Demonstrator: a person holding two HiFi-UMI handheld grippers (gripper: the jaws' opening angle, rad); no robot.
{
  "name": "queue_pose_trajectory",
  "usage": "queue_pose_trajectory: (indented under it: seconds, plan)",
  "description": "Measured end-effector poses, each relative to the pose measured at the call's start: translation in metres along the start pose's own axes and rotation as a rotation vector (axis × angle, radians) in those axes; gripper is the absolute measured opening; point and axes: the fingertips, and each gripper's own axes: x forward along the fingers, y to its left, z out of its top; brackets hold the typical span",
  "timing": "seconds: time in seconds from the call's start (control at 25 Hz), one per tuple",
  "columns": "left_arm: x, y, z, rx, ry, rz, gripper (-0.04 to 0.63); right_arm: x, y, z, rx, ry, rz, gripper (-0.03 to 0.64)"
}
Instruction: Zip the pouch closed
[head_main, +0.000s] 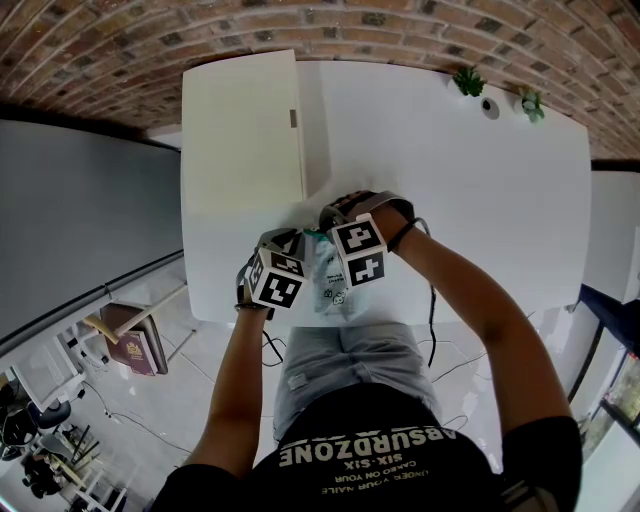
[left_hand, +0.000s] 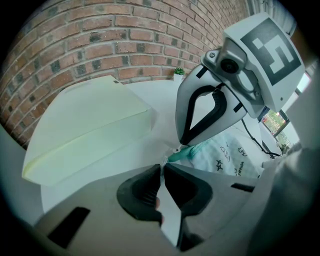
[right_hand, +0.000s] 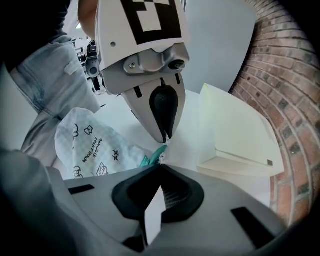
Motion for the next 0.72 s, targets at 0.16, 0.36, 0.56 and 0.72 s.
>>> queue_pose_trajectory:
  seconds: [0.16, 0.36, 0.56, 0.72]
  plan:
    - [0.0003, -0.0002, -0.0001, -0.005, 0.0, -0.001, 0.034, -0.001, 0.0006, -0.0008, 0.0, 0.006, 0.002, 0.0]
    - [0.0006, 0.0002, -0.0002, -0.012, -0.006, 0.001, 0.034, -0.0033, 0.0018, -0.0065, 0.006, 0.014, 0.0, 0.0]
    - [0.0006, -0.0003, 0.0004, -0.012, -0.003, 0.0, 0.034, -0.0051, 0.0029, -0.008, 0.013, 0.014, -0.005, 0.0]
    - [0.001, -0.0002, 0.0005, -0.013, -0.002, -0.001, 0.034, -0.0064, 0.003, -0.0083, 0.013, 0.015, -0.002, 0.0]
